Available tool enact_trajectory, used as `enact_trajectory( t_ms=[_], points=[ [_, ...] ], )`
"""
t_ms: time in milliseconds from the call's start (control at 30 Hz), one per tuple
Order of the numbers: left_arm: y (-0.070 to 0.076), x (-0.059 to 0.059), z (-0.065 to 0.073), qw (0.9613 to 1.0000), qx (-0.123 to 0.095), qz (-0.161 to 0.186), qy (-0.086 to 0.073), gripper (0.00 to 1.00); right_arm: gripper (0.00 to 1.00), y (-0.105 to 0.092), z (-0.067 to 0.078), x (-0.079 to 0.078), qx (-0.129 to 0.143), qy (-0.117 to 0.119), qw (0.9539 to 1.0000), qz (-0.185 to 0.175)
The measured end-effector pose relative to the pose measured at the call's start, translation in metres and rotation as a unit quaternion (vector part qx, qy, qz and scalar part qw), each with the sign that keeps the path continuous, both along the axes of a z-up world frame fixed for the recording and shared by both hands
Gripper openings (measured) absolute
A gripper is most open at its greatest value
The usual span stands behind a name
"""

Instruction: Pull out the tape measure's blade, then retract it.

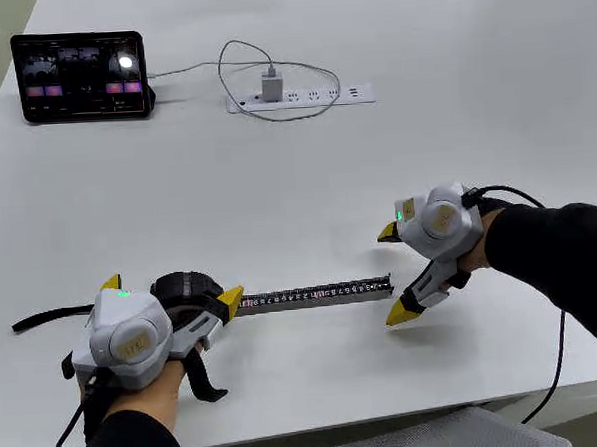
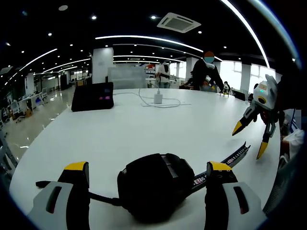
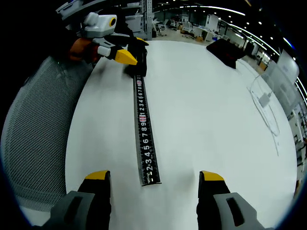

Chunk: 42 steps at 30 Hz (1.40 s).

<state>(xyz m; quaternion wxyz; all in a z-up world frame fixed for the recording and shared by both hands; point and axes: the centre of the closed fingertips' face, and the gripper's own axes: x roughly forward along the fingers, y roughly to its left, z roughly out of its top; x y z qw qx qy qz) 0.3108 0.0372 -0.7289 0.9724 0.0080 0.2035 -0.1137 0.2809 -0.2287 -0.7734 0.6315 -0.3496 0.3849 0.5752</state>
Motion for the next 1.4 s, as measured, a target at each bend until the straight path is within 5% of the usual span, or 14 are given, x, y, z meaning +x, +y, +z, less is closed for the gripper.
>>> enact_trajectory(
  t_ms=[833,1400],
  points=[
    [-0.0006,-0.0001,-0.0005,1.0,0.003,-0.003,-0.002,0.99,0.17,-0.0036,-0.0058,-0.0008,-0.02,-0.004,0.9993,0.032],
    [0.0001,0.0,-0.0002,1.0,0.003,-0.001,-0.004,0.95,0.12,-0.0034,-0.0081,-0.005,-0.033,0.0,0.9986,0.043]
  ],
)
